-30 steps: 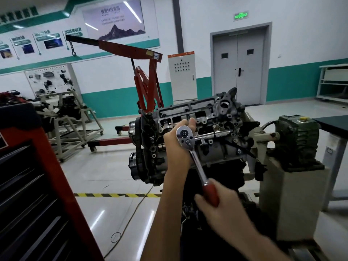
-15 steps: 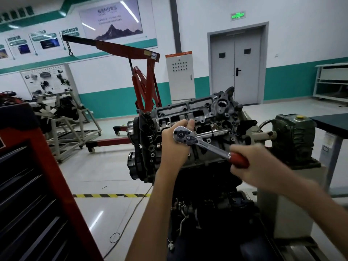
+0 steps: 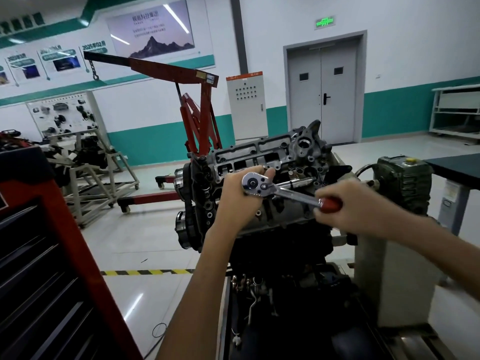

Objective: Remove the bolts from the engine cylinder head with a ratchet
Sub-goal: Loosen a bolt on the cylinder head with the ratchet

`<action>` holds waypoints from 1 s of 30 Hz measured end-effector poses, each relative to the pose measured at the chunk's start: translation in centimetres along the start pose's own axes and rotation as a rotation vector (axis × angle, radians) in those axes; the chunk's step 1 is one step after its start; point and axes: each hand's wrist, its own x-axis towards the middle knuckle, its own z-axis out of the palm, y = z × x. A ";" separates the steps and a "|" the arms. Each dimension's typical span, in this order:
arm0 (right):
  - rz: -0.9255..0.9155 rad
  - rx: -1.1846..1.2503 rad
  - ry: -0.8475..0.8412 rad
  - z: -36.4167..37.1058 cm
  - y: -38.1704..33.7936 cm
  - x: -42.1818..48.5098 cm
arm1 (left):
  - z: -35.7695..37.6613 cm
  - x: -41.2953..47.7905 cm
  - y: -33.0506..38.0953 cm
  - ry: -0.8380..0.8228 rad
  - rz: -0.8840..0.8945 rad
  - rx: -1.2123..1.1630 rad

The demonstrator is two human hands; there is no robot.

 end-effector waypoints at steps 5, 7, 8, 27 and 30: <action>0.019 0.005 0.075 2.0 0.1 -1.1 | 2.3 -0.7 0.1 0.153 -0.029 -0.150; 0.086 0.206 0.169 5.8 -1.3 -2.6 | 3.1 -0.8 0.0 0.236 -0.051 -0.197; 0.134 0.338 0.192 7.7 -2.3 -3.1 | 3.3 -0.6 0.0 0.263 -0.076 -0.225; 0.002 0.163 0.218 5.8 -1.0 -3.1 | 2.8 -1.0 0.1 0.191 -0.034 -0.128; 0.105 0.537 0.272 11.4 -4.1 -3.9 | 3.2 -0.7 0.4 0.239 -0.069 -0.148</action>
